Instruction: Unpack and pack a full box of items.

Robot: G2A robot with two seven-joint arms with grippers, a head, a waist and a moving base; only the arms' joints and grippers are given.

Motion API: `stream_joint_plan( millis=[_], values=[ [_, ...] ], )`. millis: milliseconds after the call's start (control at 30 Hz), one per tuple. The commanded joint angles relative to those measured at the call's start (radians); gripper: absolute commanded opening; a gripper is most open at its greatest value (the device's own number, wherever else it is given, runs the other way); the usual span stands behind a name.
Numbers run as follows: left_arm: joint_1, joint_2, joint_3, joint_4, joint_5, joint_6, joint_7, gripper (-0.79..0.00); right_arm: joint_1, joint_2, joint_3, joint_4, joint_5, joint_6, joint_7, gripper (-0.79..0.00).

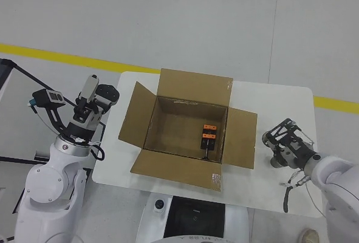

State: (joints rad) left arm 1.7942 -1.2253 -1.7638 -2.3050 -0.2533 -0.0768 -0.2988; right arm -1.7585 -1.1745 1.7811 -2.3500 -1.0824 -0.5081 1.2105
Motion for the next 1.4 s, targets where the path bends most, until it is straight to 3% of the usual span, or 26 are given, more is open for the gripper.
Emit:
stream_joint_plan(
  millis=[0,267,567,833,1367],
  values=[
    [0.0,0.0,0.0,0.0,0.0,0.0,0.0,0.0,-0.051,0.001,0.038,0.0,0.004,0.0,-0.022,-0.785],
    [0.0,0.0,0.0,0.0,0.0,0.0,0.0,0.0,-0.225,0.003,0.132,0.0,-0.011,0.001,-0.11,-0.785],
    [0.0,0.0,0.0,0.0,0.0,0.0,0.0,0.0,-0.338,0.001,0.093,0.009,-0.105,0.042,-0.175,-0.785],
    [0.0,0.0,0.0,0.0,0.0,0.0,0.0,0.0,-0.331,0.002,0.03,0.118,-0.23,0.111,-0.241,-0.785],
    [0.0,0.0,0.0,0.0,0.0,0.0,0.0,0.0,-0.208,0.002,-0.109,0.362,-0.281,0.166,-0.275,-0.785]
  ],
)
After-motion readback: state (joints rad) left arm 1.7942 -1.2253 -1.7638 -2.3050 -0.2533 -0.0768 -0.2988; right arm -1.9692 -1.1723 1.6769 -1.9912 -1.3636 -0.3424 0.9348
